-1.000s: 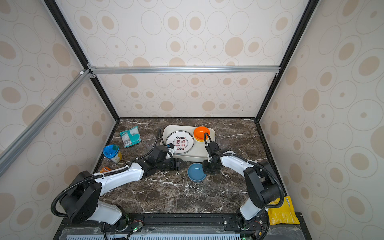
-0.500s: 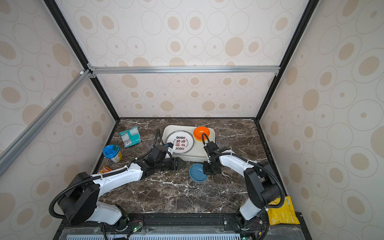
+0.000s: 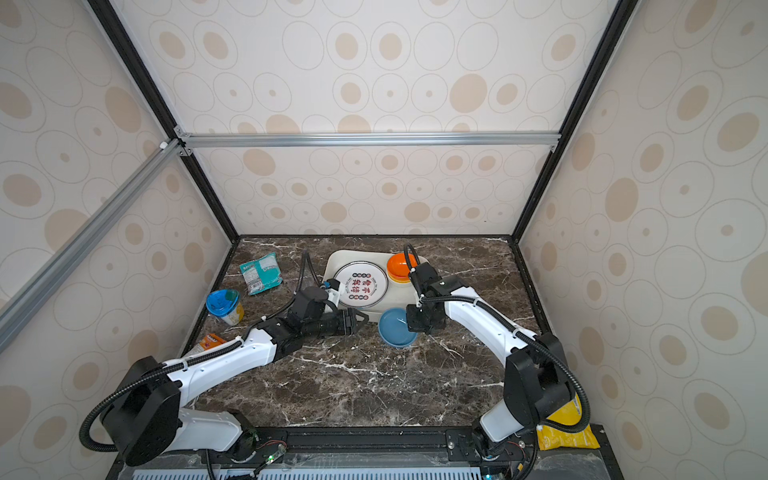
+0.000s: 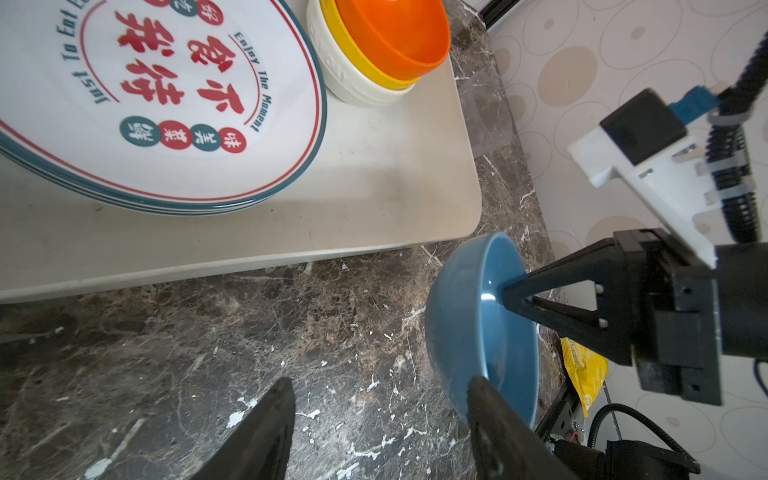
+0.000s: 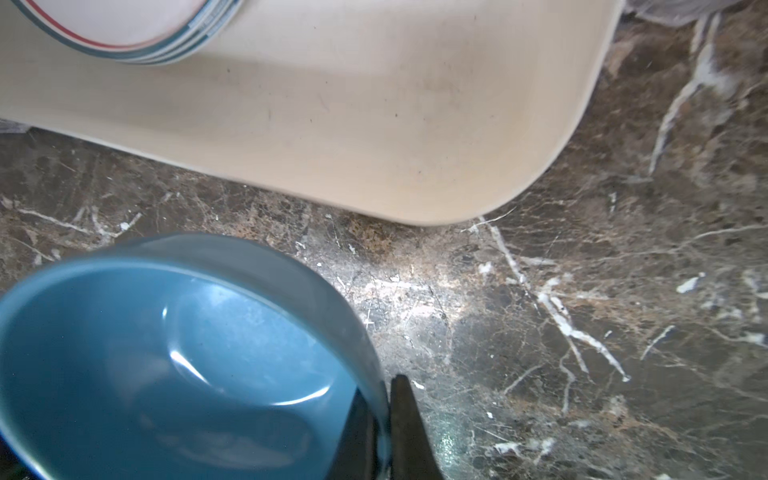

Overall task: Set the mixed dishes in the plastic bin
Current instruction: 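Carry the blue bowl with the right gripper over the orange bowl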

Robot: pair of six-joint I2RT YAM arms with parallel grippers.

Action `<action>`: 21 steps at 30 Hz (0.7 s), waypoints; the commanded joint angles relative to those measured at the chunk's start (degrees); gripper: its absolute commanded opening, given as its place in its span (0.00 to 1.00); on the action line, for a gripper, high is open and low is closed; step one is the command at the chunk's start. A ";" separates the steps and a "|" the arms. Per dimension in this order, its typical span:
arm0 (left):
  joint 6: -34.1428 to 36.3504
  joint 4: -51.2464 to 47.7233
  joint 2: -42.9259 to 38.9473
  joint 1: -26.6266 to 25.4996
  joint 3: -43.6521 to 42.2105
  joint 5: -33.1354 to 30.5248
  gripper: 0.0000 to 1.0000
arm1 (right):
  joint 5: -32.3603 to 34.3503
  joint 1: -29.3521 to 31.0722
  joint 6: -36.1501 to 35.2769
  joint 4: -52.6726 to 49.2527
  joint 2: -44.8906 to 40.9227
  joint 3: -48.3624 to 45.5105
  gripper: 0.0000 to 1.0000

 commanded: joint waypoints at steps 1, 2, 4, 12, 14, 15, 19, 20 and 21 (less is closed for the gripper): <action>-0.79 0.43 -1.43 0.95 2.72 -1.56 0.66 | 2.13 -0.37 -2.39 -4.84 1.72 5.14 0.05; -1.00 0.48 -1.52 1.24 2.84 -1.53 0.66 | 2.17 -0.81 -2.82 -5.53 2.45 6.94 0.05; -1.23 0.44 -1.62 1.64 3.19 -1.51 0.67 | 2.13 -1.61 -3.45 -6.50 3.96 9.80 0.04; -1.38 -0.75 -0.31 4.10 6.77 -0.71 0.68 | 3.16 -4.60 -5.68 -9.06 11.30 22.25 0.04; -1.14 -0.92 0.12 4.60 7.89 -0.72 0.68 | 3.43 -5.37 -5.85 -9.51 12.97 24.89 0.04; -1.14 -0.97 0.32 4.83 8.41 -0.72 0.68 | 3.36 -5.76 -5.92 -9.51 13.73 26.00 0.04; -0.96 -1.48 1.25 5.40 10.13 -0.23 0.68 | 3.43 -7.21 -5.84 -10.69 16.86 30.70 0.04; -0.87 -1.63 1.39 5.46 10.48 -0.15 0.68 | 3.37 -7.54 -5.86 -11.08 17.65 31.86 0.04; -0.78 -1.79 1.69 5.53 10.64 -0.10 0.68 | 3.53 -7.75 -5.81 -11.24 18.46 33.05 0.04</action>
